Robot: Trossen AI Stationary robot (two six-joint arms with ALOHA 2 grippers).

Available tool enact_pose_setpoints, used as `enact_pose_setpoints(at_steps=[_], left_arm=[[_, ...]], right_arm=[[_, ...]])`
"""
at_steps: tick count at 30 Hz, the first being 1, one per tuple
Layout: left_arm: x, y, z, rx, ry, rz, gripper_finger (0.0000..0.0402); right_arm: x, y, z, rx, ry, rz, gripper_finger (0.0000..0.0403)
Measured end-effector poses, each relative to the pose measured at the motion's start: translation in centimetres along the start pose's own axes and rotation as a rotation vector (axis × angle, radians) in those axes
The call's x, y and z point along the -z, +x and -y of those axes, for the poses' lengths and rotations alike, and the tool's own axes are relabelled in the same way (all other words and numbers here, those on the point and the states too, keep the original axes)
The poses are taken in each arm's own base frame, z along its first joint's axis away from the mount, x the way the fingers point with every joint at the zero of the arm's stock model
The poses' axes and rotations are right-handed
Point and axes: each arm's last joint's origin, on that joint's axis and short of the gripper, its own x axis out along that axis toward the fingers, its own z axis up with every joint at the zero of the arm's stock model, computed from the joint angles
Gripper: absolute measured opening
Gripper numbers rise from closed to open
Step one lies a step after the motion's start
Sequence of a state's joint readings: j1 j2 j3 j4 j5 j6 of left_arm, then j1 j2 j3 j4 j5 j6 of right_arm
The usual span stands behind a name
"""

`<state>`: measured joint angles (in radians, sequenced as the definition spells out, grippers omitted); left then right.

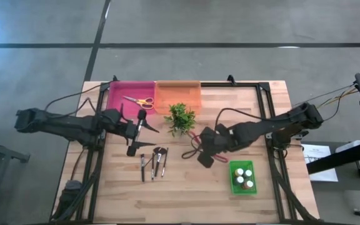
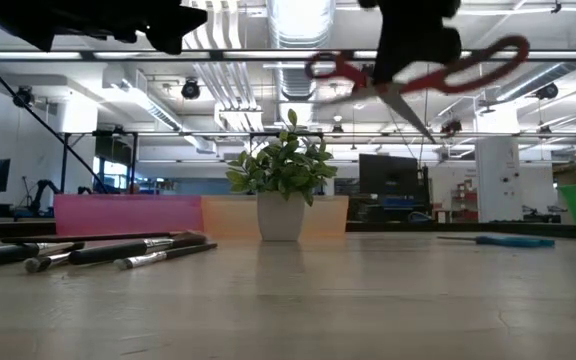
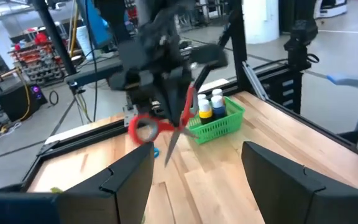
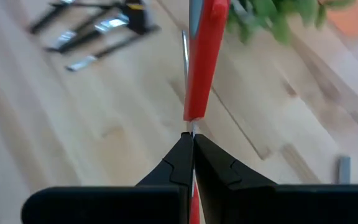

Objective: Pick & Place Paint Supplies
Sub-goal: Put the red scissors into the pink bin

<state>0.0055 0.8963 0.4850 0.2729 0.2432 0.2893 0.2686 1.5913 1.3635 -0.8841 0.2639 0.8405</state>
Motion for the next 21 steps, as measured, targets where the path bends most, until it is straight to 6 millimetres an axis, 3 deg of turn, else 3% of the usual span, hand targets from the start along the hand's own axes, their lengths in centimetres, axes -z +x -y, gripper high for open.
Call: enact_pose_setpoints(at_steps=[7, 21], left_arm=[[0.4, 1.6, -0.3, -0.017, 0.012, 0.034, 0.0251], [-0.1, 4.8, -1.3, -0.025, -0.104, 0.044, 0.0251]], right_arm=[[-0.1, -1.9, -1.9, -0.055, -0.081, 0.087, 0.0008], [-2.0, -0.5, -5.3, -0.066, -0.241, 0.103, 0.0008]])
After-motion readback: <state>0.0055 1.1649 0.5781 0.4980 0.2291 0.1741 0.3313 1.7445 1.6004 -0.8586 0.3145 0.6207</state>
